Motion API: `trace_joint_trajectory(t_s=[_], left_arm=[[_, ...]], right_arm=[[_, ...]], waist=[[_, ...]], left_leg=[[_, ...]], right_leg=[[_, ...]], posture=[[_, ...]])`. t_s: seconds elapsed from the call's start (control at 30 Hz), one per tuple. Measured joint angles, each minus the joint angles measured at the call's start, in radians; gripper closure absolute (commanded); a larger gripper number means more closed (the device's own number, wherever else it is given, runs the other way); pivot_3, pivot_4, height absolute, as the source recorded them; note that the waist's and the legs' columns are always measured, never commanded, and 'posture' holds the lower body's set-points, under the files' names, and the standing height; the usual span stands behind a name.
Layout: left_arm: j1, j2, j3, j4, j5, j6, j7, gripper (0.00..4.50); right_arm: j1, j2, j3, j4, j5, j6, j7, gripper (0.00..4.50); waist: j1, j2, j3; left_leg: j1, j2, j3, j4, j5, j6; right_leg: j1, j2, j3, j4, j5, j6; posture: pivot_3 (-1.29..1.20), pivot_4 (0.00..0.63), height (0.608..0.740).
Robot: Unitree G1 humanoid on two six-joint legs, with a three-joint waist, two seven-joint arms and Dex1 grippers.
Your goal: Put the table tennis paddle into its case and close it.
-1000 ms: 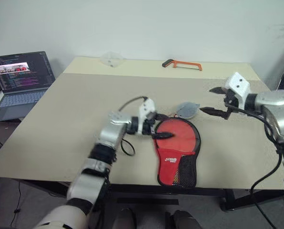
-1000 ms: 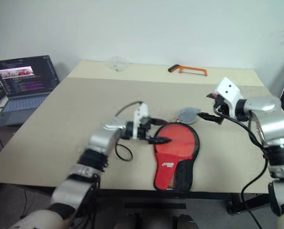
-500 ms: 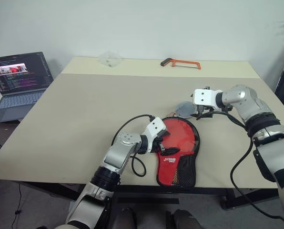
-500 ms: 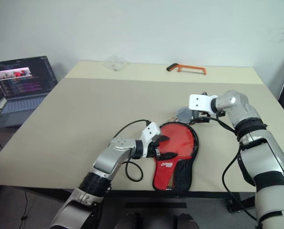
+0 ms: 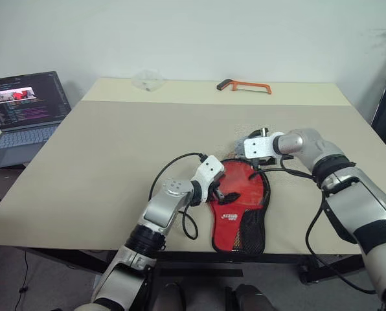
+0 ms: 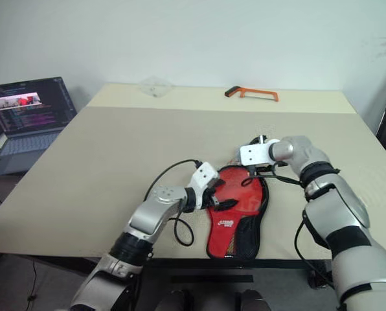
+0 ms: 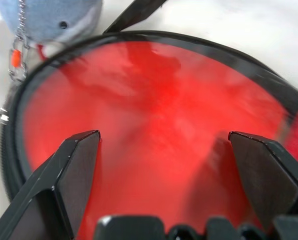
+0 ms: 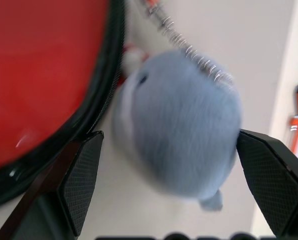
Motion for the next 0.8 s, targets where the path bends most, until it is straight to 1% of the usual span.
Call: trace_joint_trajectory(t_s=[0.1, 0.27, 0.37, 0.5, 0.53, 0.67, 0.73, 0.8], left_arm=[[-0.027, -0.046, 0.000, 0.054, 0.003, -0.001, 0.052, 0.02], [-0.027, -0.072, -0.005, 0.067, 0.002, -0.002, 0.075, 0.02], [-0.020, -0.083, -0.006, 0.062, 0.001, 0.003, 0.081, 0.00], [-0.011, -0.088, -0.015, 0.053, 0.002, 0.010, 0.081, 0.00], [-0.010, -0.088, -0.019, 0.053, 0.002, 0.009, 0.081, 0.00], [-0.006, -0.092, -0.029, 0.051, 0.002, 0.009, 0.081, 0.00], [-0.004, -0.096, -0.032, 0.051, 0.002, 0.009, 0.081, 0.00], [-0.005, -0.097, -0.034, 0.051, 0.001, 0.009, 0.081, 0.00]], right_arm=[[-0.006, 0.034, 0.016, 0.025, -0.029, 0.018, -0.060, 0.00], [-0.006, 0.046, 0.024, 0.054, -0.062, 0.037, -0.114, 0.00], [-0.006, 0.052, 0.026, 0.066, -0.074, 0.044, -0.126, 0.59], [-0.005, 0.054, 0.024, 0.074, -0.075, 0.047, -0.123, 1.91], [-0.004, 0.054, 0.024, 0.074, -0.075, 0.049, -0.124, 2.31], [0.003, 0.053, 0.024, 0.075, -0.079, 0.057, -0.127, 3.55], [0.003, 0.053, 0.020, 0.075, -0.080, 0.059, -0.127, 4.02], [0.003, 0.051, 0.018, 0.075, -0.079, 0.059, -0.127, 4.22]], waist=[[0.002, 0.000, 0.000], [0.002, 0.001, -0.001], [0.002, 0.001, -0.001], [0.002, 0.001, -0.001], [0.002, 0.001, -0.001], [0.002, 0.001, -0.001], [0.002, 0.001, -0.001], [0.002, 0.001, -0.001]], left_leg=[[0.000, 0.000, 0.000, 0.000, 0.000, 0.000], [0.002, 0.000, 0.000, 0.000, 0.000, 0.000], [0.004, 0.000, 0.000, 0.000, 0.000, 0.000], [0.010, 0.000, 0.000, -0.001, 0.000, 0.000], [0.012, 0.000, 0.000, -0.001, 0.000, 0.000], [0.015, -0.001, 0.000, -0.002, 0.000, 0.000], [0.015, -0.001, 0.000, -0.002, 0.000, 0.000], [0.015, -0.001, 0.000, -0.002, 0.000, 0.000]], right_leg=[[0.000, 0.000, 0.000, 0.000, 0.000, 0.000], [0.002, 0.000, 0.000, 0.000, 0.000, 0.000], [0.004, 0.000, 0.000, 0.000, 0.000, 0.000], [0.010, 0.000, 0.000, -0.001, 0.000, 0.000], [0.012, 0.000, 0.000, -0.001, 0.000, 0.000], [0.015, -0.001, 0.000, -0.002, -0.001, 0.002], [0.015, -0.001, 0.000, -0.002, -0.001, 0.002], [0.015, -0.001, 0.000, -0.002, -0.001, 0.002]], posture=[[0.00, 0.150, 0.740], [0.00, 0.150, 0.740], [0.00, 0.150, 0.740], [0.00, 0.150, 0.740], [0.00, 0.150, 0.740], [0.00, 0.150, 0.740], [0.00, 0.150, 0.740], [0.00, 0.150, 0.740]])
